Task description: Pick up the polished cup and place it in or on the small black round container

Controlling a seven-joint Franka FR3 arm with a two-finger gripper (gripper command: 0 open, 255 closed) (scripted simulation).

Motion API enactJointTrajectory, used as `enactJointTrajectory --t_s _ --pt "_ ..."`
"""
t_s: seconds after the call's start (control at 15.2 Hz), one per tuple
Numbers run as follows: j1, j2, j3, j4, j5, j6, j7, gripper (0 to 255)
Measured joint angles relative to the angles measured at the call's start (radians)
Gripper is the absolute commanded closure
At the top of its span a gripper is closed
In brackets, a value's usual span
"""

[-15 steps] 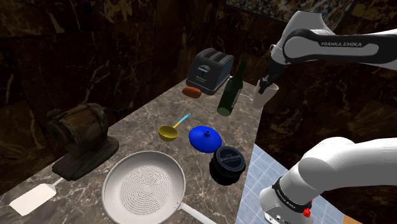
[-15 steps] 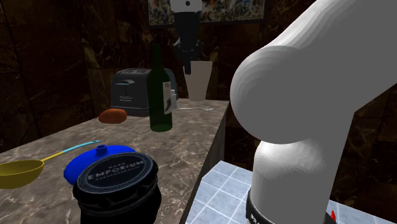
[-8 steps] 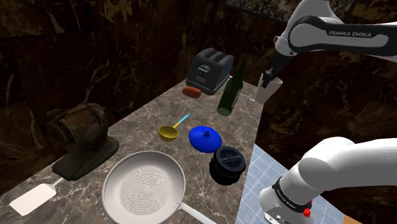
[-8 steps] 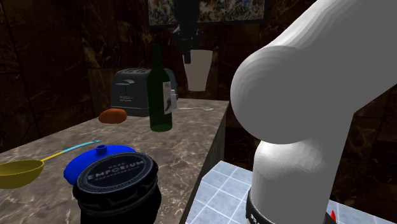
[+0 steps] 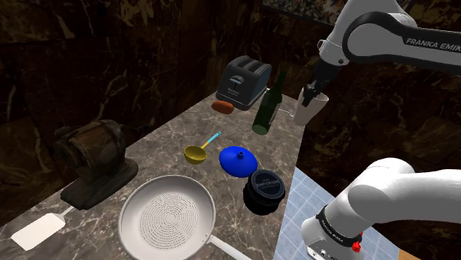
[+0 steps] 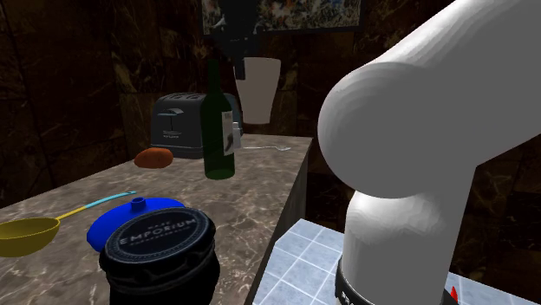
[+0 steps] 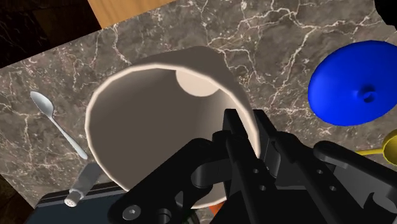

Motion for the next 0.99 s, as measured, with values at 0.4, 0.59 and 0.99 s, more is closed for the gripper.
enactJointTrajectory --t_s 0.4,0.59,0.99 --pt "0.063 -0.1 0.142 -0.021 0.098 -0.098 0.135 255" --pt "0.095 -0.132 0.212 -0.017 0.151 -0.141 0.203 255" --pt "0.151 -0.147 0.354 0.04 0.26 -0.218 0.343 255"
